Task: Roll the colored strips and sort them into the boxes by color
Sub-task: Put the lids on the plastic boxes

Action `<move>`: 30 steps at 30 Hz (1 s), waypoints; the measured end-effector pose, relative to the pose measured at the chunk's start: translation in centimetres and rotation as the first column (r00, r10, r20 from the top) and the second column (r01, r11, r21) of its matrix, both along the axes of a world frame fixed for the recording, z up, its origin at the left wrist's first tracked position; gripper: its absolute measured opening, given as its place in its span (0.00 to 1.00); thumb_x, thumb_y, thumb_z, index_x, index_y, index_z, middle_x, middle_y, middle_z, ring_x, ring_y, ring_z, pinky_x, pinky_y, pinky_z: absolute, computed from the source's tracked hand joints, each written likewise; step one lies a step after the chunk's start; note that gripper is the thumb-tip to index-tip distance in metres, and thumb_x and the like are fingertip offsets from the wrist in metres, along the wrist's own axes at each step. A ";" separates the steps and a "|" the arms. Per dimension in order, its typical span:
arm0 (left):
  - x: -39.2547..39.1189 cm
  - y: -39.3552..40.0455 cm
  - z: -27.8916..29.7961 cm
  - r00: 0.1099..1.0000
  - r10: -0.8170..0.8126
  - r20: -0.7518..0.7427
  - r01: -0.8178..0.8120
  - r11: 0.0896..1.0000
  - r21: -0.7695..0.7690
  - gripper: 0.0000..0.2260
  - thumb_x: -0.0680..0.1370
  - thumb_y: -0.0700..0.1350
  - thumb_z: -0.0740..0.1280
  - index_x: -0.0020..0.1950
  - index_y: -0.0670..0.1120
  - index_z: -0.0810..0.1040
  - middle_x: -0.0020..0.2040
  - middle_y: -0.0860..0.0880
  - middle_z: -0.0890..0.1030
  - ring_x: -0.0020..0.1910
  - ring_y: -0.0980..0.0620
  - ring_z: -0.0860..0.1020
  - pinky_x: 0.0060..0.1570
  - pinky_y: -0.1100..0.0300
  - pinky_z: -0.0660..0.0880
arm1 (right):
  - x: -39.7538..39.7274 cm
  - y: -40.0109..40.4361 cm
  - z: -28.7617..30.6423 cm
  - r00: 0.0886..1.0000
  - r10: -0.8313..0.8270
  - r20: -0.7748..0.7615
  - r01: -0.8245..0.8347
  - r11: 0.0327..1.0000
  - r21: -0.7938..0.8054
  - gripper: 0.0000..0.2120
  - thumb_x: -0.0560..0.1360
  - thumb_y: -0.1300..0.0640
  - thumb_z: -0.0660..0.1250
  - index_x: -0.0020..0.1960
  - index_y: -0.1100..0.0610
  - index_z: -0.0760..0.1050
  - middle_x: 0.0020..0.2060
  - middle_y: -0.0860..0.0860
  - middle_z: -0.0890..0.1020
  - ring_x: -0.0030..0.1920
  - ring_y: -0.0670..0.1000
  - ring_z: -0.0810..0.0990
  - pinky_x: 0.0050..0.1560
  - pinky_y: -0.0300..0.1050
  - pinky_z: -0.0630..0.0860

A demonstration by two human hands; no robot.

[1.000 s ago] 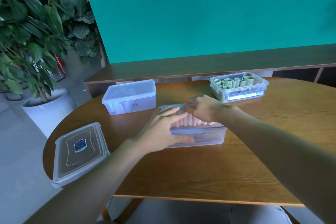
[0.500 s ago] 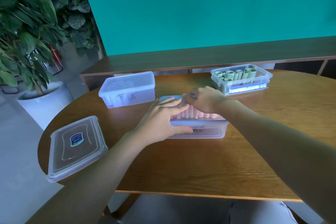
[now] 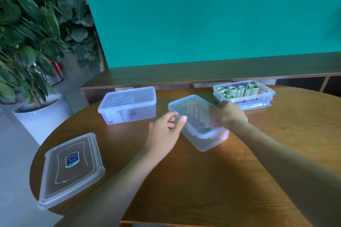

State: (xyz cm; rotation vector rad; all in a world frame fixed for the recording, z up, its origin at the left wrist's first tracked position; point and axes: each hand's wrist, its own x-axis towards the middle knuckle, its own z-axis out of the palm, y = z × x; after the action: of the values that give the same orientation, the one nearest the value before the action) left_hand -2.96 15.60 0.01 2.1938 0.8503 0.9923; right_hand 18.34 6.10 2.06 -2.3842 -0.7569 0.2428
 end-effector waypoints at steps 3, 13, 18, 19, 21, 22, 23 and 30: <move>0.4 -1.0 -0.8 0.988 -0.157 -0.001 0.155 0.973 -0.170 0.35 0.70 0.68 0.71 0.74 0.55 0.71 0.67 0.58 0.77 0.64 0.62 0.76 0.62 0.61 0.77 | -0.4 1.3 -0.4 0.998 -0.053 -0.022 0.054 0.998 0.030 0.16 0.76 0.43 0.58 0.47 0.54 0.77 0.41 0.51 0.82 0.43 0.56 0.80 0.48 0.48 0.75; 2.3 2.6 -1.4 0.996 -0.048 0.081 0.063 0.980 -0.189 0.36 0.69 0.64 0.76 0.73 0.55 0.72 0.65 0.57 0.78 0.61 0.60 0.78 0.54 0.69 0.77 | 0.1 4.1 -1.5 0.989 0.058 -0.134 -0.005 0.929 0.369 0.18 0.78 0.46 0.65 0.58 0.60 0.77 0.50 0.56 0.83 0.53 0.57 0.78 0.47 0.48 0.71; 4.4 4.0 -1.1 0.994 0.107 0.029 -0.104 0.989 -0.104 0.31 0.71 0.66 0.72 0.71 0.55 0.74 0.62 0.57 0.80 0.60 0.57 0.78 0.61 0.57 0.77 | 0.7 4.3 -2.8 0.972 0.208 -0.113 -0.147 0.904 0.401 0.26 0.81 0.39 0.63 0.69 0.58 0.73 0.57 0.52 0.80 0.57 0.53 0.76 0.55 0.44 0.68; 4.7 4.2 -1.0 0.990 0.137 0.021 -0.135 0.987 -0.089 0.29 0.72 0.65 0.71 0.71 0.55 0.75 0.62 0.57 0.80 0.60 0.56 0.78 0.61 0.56 0.77 | 0.9 4.2 -2.9 0.971 0.221 -0.090 -0.167 0.898 0.407 0.27 0.80 0.37 0.62 0.69 0.57 0.73 0.58 0.52 0.81 0.59 0.53 0.77 0.57 0.44 0.70; 5.0 4.4 -0.9 0.979 0.204 -0.017 -0.205 0.978 -0.039 0.26 0.74 0.65 0.69 0.70 0.56 0.75 0.61 0.57 0.80 0.60 0.54 0.77 0.58 0.52 0.78 | 1.2 3.6 -2.8 0.978 0.204 -0.047 -0.162 0.881 0.445 0.27 0.80 0.35 0.60 0.67 0.55 0.75 0.57 0.51 0.83 0.57 0.53 0.81 0.59 0.47 0.75; 5.0 4.3 -0.8 0.971 0.238 -0.035 -0.239 0.971 -0.009 0.25 0.75 0.65 0.68 0.69 0.56 0.75 0.61 0.57 0.79 0.60 0.54 0.77 0.56 0.51 0.78 | 1.5 3.0 -2.7 0.984 0.174 -0.024 -0.143 0.872 0.469 0.25 0.80 0.36 0.60 0.66 0.54 0.74 0.53 0.52 0.85 0.52 0.52 0.83 0.57 0.49 0.77; 5.1 4.1 -0.8 0.963 0.268 -0.043 -0.267 0.963 0.027 0.23 0.76 0.64 0.67 0.68 0.56 0.75 0.61 0.57 0.78 0.60 0.53 0.77 0.54 0.51 0.78 | 1.8 2.3 -2.6 0.991 0.136 0.004 -0.121 0.866 0.485 0.22 0.81 0.39 0.61 0.66 0.54 0.73 0.47 0.52 0.86 0.45 0.51 0.85 0.53 0.49 0.79; 5.1 2.3 -0.9 0.956 0.293 0.021 -0.292 0.938 0.187 0.21 0.77 0.58 0.69 0.68 0.53 0.75 0.70 0.54 0.69 0.69 0.51 0.71 0.51 0.50 0.79 | 5.1 -1.2 -2.5 0.997 -0.023 0.075 0.001 0.962 0.274 0.19 0.81 0.43 0.58 0.69 0.50 0.68 0.30 0.53 0.83 0.29 0.49 0.82 0.43 0.48 0.79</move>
State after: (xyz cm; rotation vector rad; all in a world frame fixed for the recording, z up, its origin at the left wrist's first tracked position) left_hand 2.10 17.95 -0.92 2.2697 1.1534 1.2530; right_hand 23.49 4.89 -0.43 -2.1444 -0.7588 0.0362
